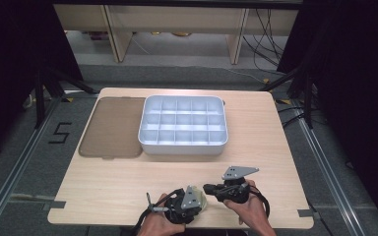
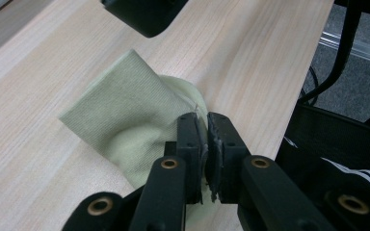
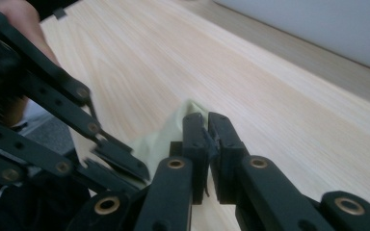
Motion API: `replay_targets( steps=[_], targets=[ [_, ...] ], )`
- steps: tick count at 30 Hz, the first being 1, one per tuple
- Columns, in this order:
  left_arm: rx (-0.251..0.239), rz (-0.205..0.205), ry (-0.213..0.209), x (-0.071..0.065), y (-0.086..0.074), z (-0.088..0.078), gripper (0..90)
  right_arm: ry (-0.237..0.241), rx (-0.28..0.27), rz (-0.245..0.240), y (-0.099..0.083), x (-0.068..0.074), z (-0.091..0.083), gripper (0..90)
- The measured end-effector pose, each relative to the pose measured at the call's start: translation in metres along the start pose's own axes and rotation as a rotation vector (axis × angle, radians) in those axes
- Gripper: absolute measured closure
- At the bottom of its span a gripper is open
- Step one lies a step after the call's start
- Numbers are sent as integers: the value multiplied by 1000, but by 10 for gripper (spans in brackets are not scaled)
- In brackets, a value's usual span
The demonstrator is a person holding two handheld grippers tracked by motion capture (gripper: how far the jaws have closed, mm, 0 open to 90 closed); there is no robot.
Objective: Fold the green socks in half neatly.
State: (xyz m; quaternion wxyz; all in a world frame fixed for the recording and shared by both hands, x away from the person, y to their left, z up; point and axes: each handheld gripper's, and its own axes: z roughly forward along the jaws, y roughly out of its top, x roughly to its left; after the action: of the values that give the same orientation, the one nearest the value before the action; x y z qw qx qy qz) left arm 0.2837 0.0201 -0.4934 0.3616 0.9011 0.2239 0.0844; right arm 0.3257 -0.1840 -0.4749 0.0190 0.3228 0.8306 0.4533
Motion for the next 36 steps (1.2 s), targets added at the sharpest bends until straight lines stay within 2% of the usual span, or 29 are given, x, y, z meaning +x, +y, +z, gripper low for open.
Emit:
replay_targets(
  steps=[1, 2, 3, 4, 5, 6, 7, 9, 12, 14, 15, 16, 18, 19, 20, 21, 22, 25, 26, 28, 29, 30, 32, 34, 35, 36],
  targets=[
    [0, 1, 1, 0, 0, 0, 835, 9, 5, 6, 2, 2, 0, 868],
    [-7, -21, 7, -1, -1, 1, 835, 27, 11, 17, 3, 5, 2, 868],
    [-8, -16, 5, -1, -1, 1, 834, 39, 3, -10, 4, 4, 4, 869],
    [-8, -8, 0, 0, 0, 1, 833, 49, 19, 10, 5, 8, 6, 868],
    [-2, -24, 2, -1, 0, 1, 832, 39, 19, -3, 6, 8, 9, 869],
    [0, -12, -4, -1, 0, 1, 832, 48, 28, -18, 7, 8, 13, 870],
    [-4, -26, -5, -2, -1, 1, 832, 54, 31, -29, 8, 8, 17, 872],
    [-3, -14, -3, -1, -1, 1, 831, 71, 56, -20, 8, 8, 25, 874],
    [-9, -10, -2, 0, -1, 1, 824, -9, 127, -78, 4, 5, 32, 883],
    [-3, -9, -7, 1, -1, 1, 812, -14, 147, -61, 0, 0, 34, 887],
    [-7, -49, -16, 0, -1, 1, 795, -14, 146, -51, -1, -1, 35, 888],
    [-11, -27, -24, 2, -1, 0, 781, -20, 144, -61, -1, -2, 35, 887],
    [-29, -66, -41, 1, -1, -2, 760, -23, 145, -63, -1, -1, 35, 887],
    [-26, -56, -43, 4, 0, -5, 742, -23, 145, -59, -1, 0, 35, 887],
    [-47, -93, -61, 4, -1, -8, 726, -25, 146, -58, -1, 0, 35, 887],
    [-63, -107, -72, 7, -1, -12, 713, -25, 146, -60, -1, -1, 34, 887],
    [-93, -146, -71, 7, -1, -16, 701, -24, 144, -65, -1, -1, 34, 887],
    [-119, -170, -46, 12, -2, -26, 724, -28, 144, -64, -1, -1, 35, 887],
    [-116, -166, -57, 13, -3, -28, 743, -25, 144, -65, -1, -1, 34, 887],
    [-129, -194, -53, 11, -4, -25, 793, -26, 147, -58, -1, 0, 34, 887],
    [-103, -158, -61, 12, -5, -24, 814, -27, 145, -63, -1, -1, 34, 887],
    [-83, -157, -62, 10, -5, -20, 831, -25, 145, -66, -1, -1, 34, 887],
    [-35, -119, -64, 7, -7, -12, 858, -35, 143, -64, -1, 0, 34, 887],
    [-12, -102, -58, 8, -8, -7, 866, -33, 151, -70, -1, 0, 33, 887],
    [-12, -121, -57, 7, -9, -6, 875, -32, 150, -72, -1, 0, 33, 887],
    [-9, -99, -53, 10, -10, -6, 880, -30, 150, -69, -2, 1, 33, 887]
  ],
)
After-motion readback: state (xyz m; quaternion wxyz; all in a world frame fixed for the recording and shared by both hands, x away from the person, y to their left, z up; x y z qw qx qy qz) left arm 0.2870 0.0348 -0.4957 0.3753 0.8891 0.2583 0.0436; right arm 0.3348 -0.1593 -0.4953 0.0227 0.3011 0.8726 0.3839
